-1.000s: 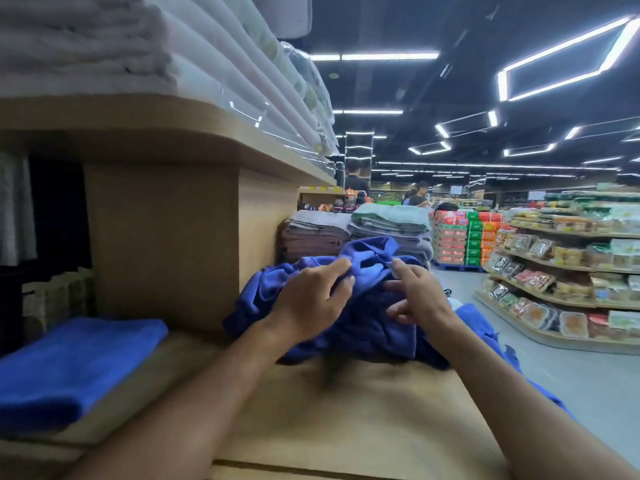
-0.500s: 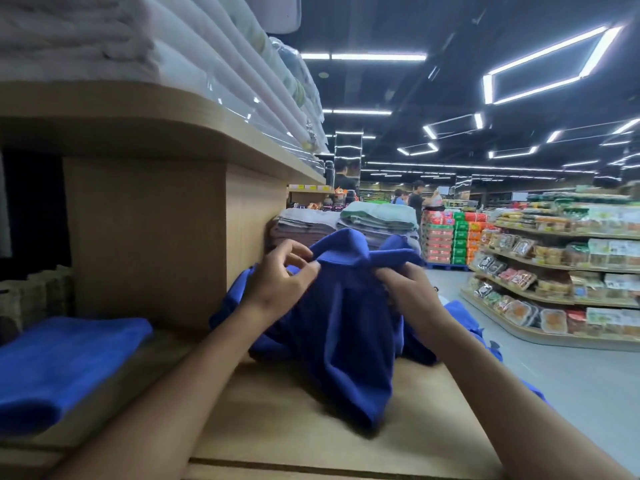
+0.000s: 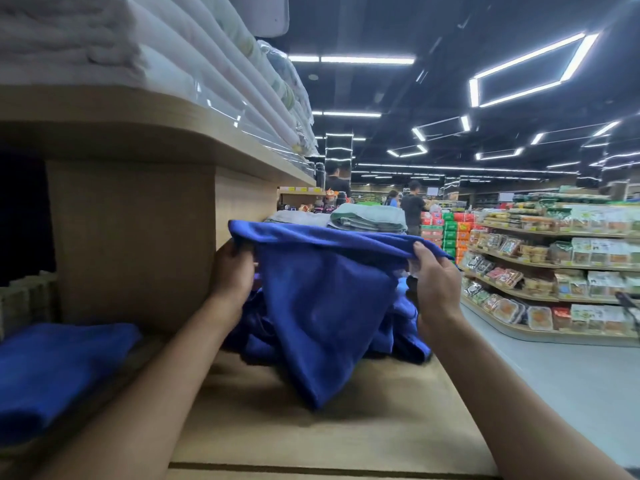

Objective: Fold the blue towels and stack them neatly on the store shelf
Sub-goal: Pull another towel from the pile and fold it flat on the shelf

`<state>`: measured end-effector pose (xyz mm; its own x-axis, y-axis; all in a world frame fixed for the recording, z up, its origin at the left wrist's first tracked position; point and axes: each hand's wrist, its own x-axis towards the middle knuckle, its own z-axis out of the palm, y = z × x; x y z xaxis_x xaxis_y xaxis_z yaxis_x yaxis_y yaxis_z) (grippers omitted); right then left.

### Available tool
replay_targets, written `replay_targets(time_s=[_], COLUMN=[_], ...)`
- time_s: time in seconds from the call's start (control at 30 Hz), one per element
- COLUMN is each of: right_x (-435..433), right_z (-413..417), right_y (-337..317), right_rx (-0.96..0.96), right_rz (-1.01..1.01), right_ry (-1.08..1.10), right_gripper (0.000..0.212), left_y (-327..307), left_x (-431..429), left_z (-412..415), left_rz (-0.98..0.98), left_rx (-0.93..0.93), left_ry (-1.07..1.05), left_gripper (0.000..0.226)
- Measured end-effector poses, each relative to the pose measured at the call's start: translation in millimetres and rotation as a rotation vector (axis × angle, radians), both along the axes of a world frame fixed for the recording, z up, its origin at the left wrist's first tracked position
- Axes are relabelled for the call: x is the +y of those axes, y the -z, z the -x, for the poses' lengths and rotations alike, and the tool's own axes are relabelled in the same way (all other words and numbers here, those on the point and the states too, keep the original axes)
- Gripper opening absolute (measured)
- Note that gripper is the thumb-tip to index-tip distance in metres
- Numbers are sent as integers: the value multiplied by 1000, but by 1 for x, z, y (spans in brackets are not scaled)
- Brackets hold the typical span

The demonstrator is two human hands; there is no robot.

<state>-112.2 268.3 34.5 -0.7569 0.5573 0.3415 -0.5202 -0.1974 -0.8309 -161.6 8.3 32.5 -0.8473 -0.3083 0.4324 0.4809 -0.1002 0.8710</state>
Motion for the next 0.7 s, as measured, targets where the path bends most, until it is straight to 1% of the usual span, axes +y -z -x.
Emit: replay_targets(time_s=[0.07,0.1,0.17,0.23,0.27,0.3,0.33,0.37,0.4,0.43,0.47,0.5,0.53,0.57,0.6,0.63,0.67,0.7], right_x=[1,0,-1,-2,-5,-8,-12,-18,-22,-26,-27,-28,-27,-25,-21,-17,-14,-11], right_z=[3,4,1,-4,-7,-10,-13,-16,-19,-19,-19,-19,-18,-16,-13,-9,-6,-3], right_y=[2,3,2,-2,-3,-4,-3,-2,0,1,2,1,0,-1,0,2,3,5], right_rx=[5,13,53,124,157,181,191,193,198,208,209,199,183,158,119,62,-8,-75], right_rz=[21,32,34,14,-24,-101,-211,-326,-423,-491,-537,-560,-555,-539,-542,-572,-622,-671], right_ry=[-23,-34,-39,-111,-152,-147,-79,25,124,190,206,176,109,34,-15,-33,-34,-24], right_gripper=[21,22,25,24,28,33,41,52,64,72,75,73,70,68,70,75,82,88], left_y=[-2,-3,-7,-11,-11,-11,-12,-12,-11,-10,-10,-10,-8,-5,-1,6,13,21], left_x=[-1,1,5,4,3,1,0,-1,-1,-3,-3,-4,-3,-1,4,7,8,8], left_z=[-6,-9,-14,-22,-27,-31,-37,-43,-47,-49,-49,-46,-39,-32,-25,-18,-11,-4], left_rz=[-66,-129,-254,-288,-278,-254,-220,-167,-137,-105,-41,17,76,154,287,506,785,1049], left_rx=[-92,-103,-64,-17,0,-19,-64,-111,-115,-87,-50,-87,-156,-199,-182,-119,-83,-85], left_ry=[168,252,360,450,548,662,776,921,1124,1309,1379,1389,1314,1131,840,502,207,26], left_gripper=[29,32,42,46,41,30,19,18,23,33,46,53,54,48,37,25,14,8])
